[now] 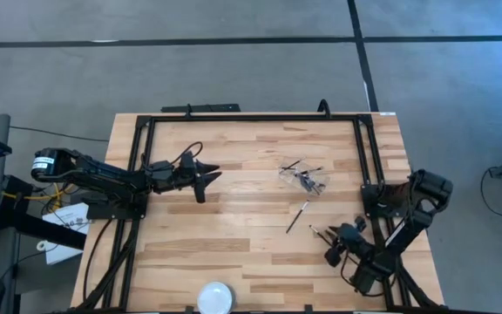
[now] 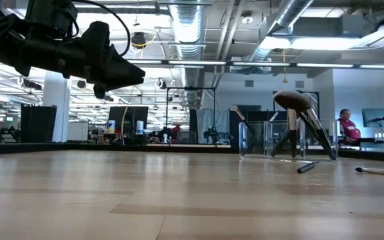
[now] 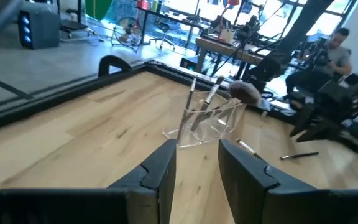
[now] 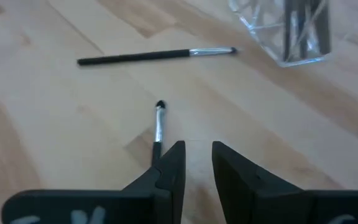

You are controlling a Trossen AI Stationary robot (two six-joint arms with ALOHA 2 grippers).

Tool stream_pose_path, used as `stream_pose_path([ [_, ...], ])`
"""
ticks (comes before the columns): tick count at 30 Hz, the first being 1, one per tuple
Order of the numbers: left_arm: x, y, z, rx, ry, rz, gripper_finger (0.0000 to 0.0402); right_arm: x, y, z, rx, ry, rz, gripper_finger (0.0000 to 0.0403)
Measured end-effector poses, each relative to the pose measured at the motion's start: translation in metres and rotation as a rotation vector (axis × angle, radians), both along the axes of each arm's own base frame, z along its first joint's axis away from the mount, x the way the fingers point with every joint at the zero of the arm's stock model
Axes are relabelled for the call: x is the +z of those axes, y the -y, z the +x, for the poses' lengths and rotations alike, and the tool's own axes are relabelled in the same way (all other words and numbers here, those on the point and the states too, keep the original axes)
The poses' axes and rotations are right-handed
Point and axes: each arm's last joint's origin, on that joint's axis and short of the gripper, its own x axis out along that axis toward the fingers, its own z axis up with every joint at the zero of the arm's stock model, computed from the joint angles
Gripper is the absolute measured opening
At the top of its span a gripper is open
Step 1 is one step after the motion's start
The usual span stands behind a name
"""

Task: Pick & Place Makeup Brushes
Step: Put the black eyeshadow brush into the makeup organizer

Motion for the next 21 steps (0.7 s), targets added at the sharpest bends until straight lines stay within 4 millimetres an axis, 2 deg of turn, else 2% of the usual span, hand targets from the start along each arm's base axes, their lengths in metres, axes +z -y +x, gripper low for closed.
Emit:
stream_pose_path([
  [7,0.000,0.002,0.000,-0.047,0.024,-0.094,0.0117,-0.009,-0.006,0.004,0.131,0.040,-0.007,0.0072],
  [11,0.000,0.002,0.000,-0.043,0.034,-0.133,0.0117,-0.016,0.003,0.003,0.129,0.065,-0.022,0.0072],
  [17,0.000,0.002,0.000,-0.042,0.036,-0.138,0.0117,-0.035,0.013,0.004,0.121,0.135,0.095,0.0072],
  [21,0.000,0.002,0.000,-0.042,0.036,-0.138,0.0117,-0.041,0.018,0.002,0.146,0.160,0.101,0.0072],
])
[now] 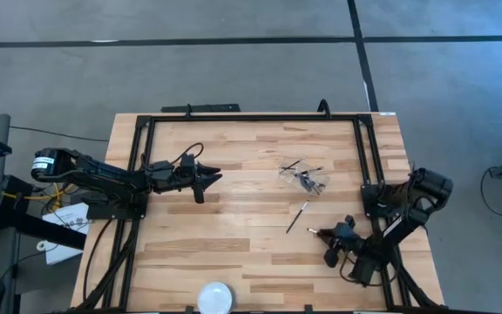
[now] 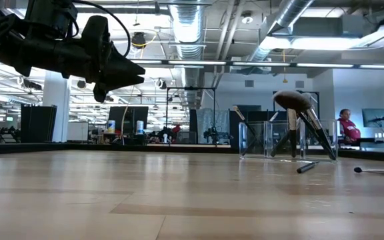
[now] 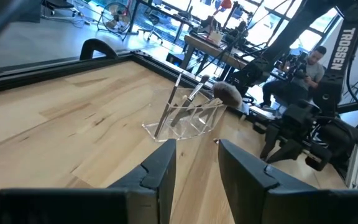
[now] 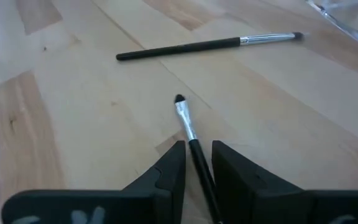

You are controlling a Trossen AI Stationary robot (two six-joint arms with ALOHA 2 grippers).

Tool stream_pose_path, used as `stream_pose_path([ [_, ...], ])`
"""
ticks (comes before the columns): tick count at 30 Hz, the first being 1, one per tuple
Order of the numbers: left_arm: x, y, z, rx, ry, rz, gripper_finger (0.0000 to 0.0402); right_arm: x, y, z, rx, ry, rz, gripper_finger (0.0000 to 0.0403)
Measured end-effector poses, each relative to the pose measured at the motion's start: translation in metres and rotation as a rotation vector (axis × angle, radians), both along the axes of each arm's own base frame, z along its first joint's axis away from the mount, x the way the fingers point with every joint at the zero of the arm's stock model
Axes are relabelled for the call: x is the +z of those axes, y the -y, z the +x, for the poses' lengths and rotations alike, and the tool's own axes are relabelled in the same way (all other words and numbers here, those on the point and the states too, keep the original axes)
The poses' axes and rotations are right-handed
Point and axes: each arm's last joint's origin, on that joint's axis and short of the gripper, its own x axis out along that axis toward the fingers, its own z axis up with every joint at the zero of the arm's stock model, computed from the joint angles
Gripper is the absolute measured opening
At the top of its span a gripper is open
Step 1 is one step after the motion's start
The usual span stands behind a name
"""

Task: Pick & Place Makeup Brushes
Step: Put the black eyeshadow brush into the makeup organizer

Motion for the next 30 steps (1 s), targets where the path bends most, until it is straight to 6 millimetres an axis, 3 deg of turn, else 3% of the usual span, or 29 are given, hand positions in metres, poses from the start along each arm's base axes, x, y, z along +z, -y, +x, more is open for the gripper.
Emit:
stream_pose_path([
  [11,0.000,0.000,0.000,0.000,-0.001,0.006,0.0117,-0.003,0.006,0.002,0.119,-0.105,-0.148,0.0070],
  [16,0.000,0.000,0.000,0.000,-0.002,0.007,0.0117,-0.011,0.015,0.000,0.103,-0.021,-0.114,0.0060],
  [21,0.000,0.000,0.000,0.000,-0.001,0.007,0.0117,-0.017,0.027,-0.004,0.101,0.018,-0.122,0.0012],
  [25,0.000,0.001,0.000,-0.048,0.000,0.002,0.0117,-0.017,0.029,-0.004,0.102,0.029,-0.146,0.0011],
  [30,0.004,0.005,0.001,-0.168,0.039,0.016,0.0117,-0.011,0.038,0.016,-0.013,0.132,-0.273,0.0006],
])
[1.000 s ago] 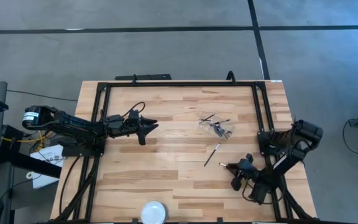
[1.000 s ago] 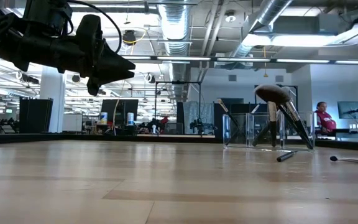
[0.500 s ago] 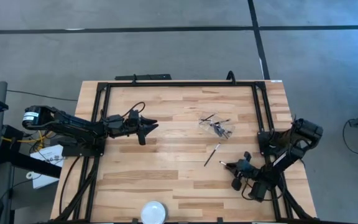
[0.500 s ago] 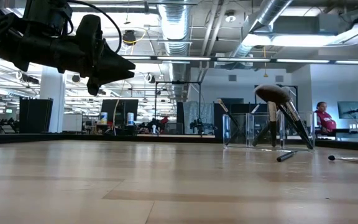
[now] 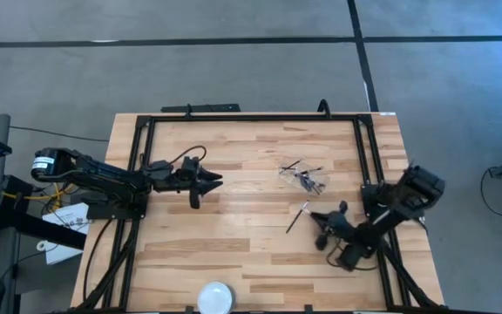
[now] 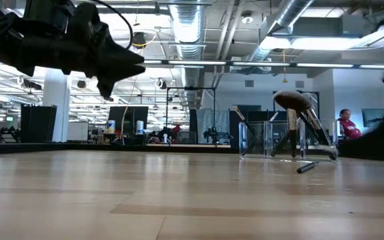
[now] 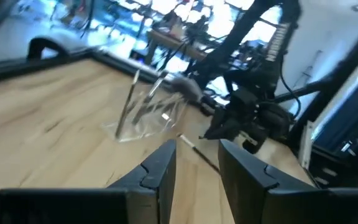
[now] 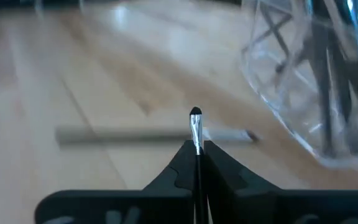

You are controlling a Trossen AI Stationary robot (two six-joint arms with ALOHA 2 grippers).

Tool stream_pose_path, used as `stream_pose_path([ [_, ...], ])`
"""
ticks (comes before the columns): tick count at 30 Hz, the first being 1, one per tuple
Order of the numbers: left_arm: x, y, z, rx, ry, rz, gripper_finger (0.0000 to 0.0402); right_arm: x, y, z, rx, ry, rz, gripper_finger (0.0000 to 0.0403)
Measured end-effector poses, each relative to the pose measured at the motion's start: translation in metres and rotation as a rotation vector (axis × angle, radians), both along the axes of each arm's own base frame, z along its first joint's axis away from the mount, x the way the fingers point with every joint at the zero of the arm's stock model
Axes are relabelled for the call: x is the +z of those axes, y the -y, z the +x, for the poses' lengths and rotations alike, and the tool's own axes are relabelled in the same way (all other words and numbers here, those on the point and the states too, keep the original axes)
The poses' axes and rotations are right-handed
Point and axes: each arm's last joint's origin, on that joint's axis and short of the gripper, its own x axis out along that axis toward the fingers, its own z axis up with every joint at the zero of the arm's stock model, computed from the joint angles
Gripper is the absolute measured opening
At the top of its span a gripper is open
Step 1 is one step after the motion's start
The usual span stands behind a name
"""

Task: Pick & Place Makeup Brushes
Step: Put the black eyeshadow brush into the makeup organizer

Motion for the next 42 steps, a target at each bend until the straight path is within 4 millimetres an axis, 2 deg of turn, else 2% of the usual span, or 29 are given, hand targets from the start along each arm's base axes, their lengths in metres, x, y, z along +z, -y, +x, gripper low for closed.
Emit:
stream_pose_path([
  [2,0.002,0.003,0.000,-0.033,0.016,0.033,0.0117,0.006,0.001,0.019,-0.064,0.040,0.006,0.0004],
  [5,0.003,0.006,0.000,-0.072,0.033,0.057,0.0117,0.016,0.005,0.050,-0.109,-0.037,-0.058,0.0004],
  [9,0.004,0.009,0.001,-0.086,0.040,0.059,0.0117,0.035,0.000,0.094,0.001,-0.239,-0.079,0.0003],
  [12,0.004,0.009,0.002,-0.085,0.039,0.059,0.0117,0.055,0.001,0.124,0.040,-0.277,-0.153,0.0006],
  [16,0.004,0.012,0.012,-0.099,0.022,0.056,0.0117,0.082,0.012,0.157,0.014,-0.311,-0.323,0.0008],
  [21,-0.004,0.015,0.037,-0.027,-0.042,0.049,0.0117,0.115,0.023,0.189,0.003,-0.325,-0.398,0.0004],
  [23,-0.006,0.015,0.048,0.023,-0.059,0.047,0.0117,0.124,0.026,0.197,0.001,-0.324,-0.414,0.0005],
  [27,-0.007,0.014,0.067,0.017,-0.066,0.048,0.0117,0.139,0.023,0.206,0.026,-0.332,-0.460,0.0007],
  [31,-0.005,0.016,0.081,-0.027,-0.054,0.029,0.0117,0.144,0.021,0.209,0.039,-0.314,-0.475,0.0005],
  [42,0.006,0.013,0.091,-0.031,-0.003,0.005,0.0117,0.146,0.015,0.208,0.064,-0.313,-0.492,0.0005],
])
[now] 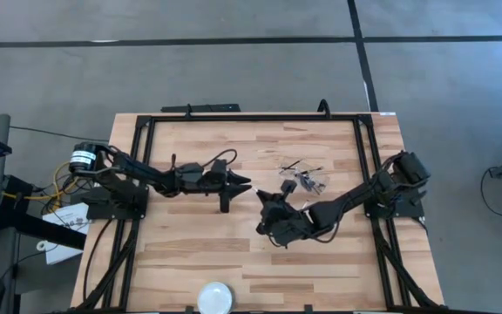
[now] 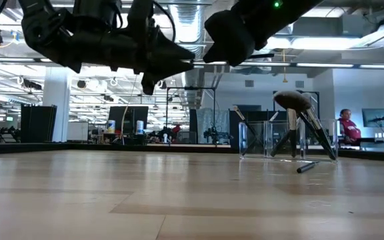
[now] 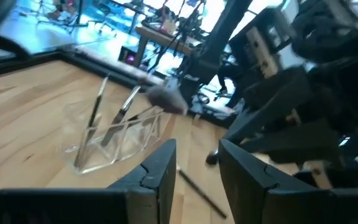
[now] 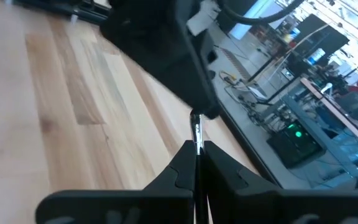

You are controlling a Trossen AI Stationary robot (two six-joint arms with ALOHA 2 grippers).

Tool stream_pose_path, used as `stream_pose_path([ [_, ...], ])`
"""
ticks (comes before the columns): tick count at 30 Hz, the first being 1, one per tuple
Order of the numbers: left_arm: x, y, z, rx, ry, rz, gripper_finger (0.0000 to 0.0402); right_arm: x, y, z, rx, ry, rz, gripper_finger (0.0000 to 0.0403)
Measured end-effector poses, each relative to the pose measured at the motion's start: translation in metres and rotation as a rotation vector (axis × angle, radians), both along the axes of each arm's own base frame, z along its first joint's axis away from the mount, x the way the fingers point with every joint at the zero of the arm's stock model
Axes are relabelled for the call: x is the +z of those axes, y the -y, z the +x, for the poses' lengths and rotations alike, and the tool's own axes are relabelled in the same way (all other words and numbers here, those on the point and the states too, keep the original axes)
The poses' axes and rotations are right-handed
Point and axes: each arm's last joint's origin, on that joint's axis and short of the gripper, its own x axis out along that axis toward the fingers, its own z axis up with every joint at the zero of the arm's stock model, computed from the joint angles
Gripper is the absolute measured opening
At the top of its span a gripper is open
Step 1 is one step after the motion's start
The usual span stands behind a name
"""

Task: Pick & Place Makeup Brushes
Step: Put the black eyeshadow brush into the makeup organizer

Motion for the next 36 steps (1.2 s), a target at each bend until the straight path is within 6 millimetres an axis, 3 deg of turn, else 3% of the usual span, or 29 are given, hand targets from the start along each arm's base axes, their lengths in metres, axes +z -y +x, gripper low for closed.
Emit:
stream_pose_path([
  [25,0.0071,0.0022,0.0043,-0.070,0.029,-0.028,0.0115,0.0092,-0.0006,0.0066,0.033,0.035,-0.044,0.0005],
  [36,0.0087,0.0027,0.0043,-0.079,0.045,0.024,0.0014,0.0079,0.0041,0.0087,0.038,0.024,-0.038,0.0008],
])
